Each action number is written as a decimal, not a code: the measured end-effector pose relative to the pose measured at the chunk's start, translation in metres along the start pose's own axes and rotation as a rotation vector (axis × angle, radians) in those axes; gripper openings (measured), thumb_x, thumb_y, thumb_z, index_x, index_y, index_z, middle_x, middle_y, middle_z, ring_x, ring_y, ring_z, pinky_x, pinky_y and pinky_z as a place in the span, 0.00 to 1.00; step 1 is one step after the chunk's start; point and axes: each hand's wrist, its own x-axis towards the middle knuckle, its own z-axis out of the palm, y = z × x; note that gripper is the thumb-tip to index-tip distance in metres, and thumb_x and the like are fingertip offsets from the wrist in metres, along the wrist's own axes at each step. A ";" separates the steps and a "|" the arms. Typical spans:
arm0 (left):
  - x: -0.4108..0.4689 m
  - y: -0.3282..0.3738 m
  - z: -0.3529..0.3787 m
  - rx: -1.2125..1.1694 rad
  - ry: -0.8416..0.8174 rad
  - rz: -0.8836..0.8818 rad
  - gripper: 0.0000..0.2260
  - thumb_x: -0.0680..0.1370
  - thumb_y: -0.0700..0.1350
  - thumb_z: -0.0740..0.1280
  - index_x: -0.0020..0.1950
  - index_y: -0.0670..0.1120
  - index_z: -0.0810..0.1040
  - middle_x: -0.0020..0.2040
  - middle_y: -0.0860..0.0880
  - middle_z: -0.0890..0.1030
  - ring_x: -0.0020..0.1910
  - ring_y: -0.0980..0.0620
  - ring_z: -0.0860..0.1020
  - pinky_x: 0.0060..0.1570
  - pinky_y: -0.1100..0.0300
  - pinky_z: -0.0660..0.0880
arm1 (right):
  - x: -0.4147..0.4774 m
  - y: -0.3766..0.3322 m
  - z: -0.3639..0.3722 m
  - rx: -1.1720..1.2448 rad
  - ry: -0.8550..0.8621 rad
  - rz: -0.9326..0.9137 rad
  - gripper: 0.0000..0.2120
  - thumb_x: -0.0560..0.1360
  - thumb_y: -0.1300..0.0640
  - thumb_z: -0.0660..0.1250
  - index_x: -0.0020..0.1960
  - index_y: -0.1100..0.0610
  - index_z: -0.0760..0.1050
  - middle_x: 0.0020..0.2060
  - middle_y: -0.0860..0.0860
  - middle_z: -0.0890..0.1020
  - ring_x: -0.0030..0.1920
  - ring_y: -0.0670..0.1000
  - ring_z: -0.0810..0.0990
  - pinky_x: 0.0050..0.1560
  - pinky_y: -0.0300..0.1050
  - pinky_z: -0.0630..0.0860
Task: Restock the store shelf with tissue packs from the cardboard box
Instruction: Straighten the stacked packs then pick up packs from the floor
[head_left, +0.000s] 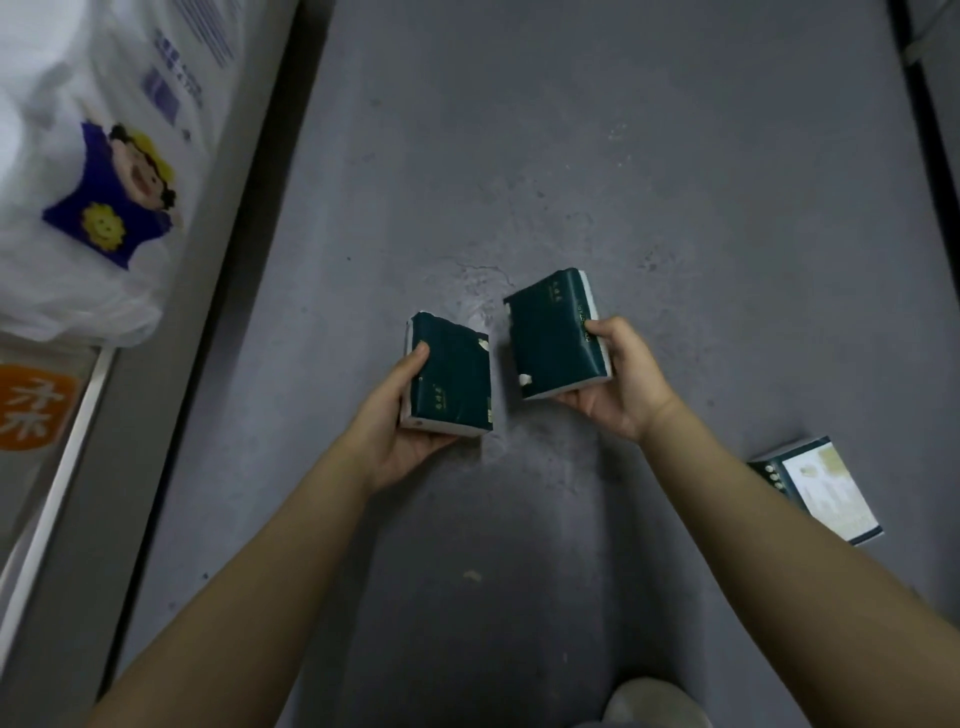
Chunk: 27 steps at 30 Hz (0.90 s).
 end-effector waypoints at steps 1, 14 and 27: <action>-0.001 0.000 0.000 0.001 -0.003 -0.002 0.28 0.70 0.55 0.68 0.69 0.46 0.73 0.59 0.42 0.81 0.57 0.43 0.81 0.54 0.44 0.79 | -0.001 0.001 0.002 0.038 -0.047 0.019 0.22 0.73 0.49 0.61 0.63 0.60 0.73 0.55 0.60 0.80 0.54 0.59 0.80 0.53 0.56 0.80; -0.001 0.002 -0.010 -0.012 0.067 0.072 0.18 0.76 0.53 0.66 0.63 0.46 0.76 0.57 0.43 0.83 0.56 0.42 0.81 0.56 0.44 0.78 | 0.003 0.012 0.008 -0.092 0.008 -0.063 0.17 0.77 0.60 0.63 0.65 0.53 0.69 0.52 0.54 0.81 0.46 0.51 0.82 0.41 0.42 0.81; 0.003 0.002 -0.014 0.028 0.190 0.162 0.13 0.79 0.51 0.63 0.60 0.47 0.77 0.48 0.47 0.85 0.46 0.48 0.83 0.49 0.51 0.79 | 0.014 0.018 0.012 -0.141 0.318 -0.192 0.12 0.77 0.58 0.68 0.45 0.52 0.64 0.40 0.51 0.77 0.36 0.45 0.78 0.30 0.35 0.75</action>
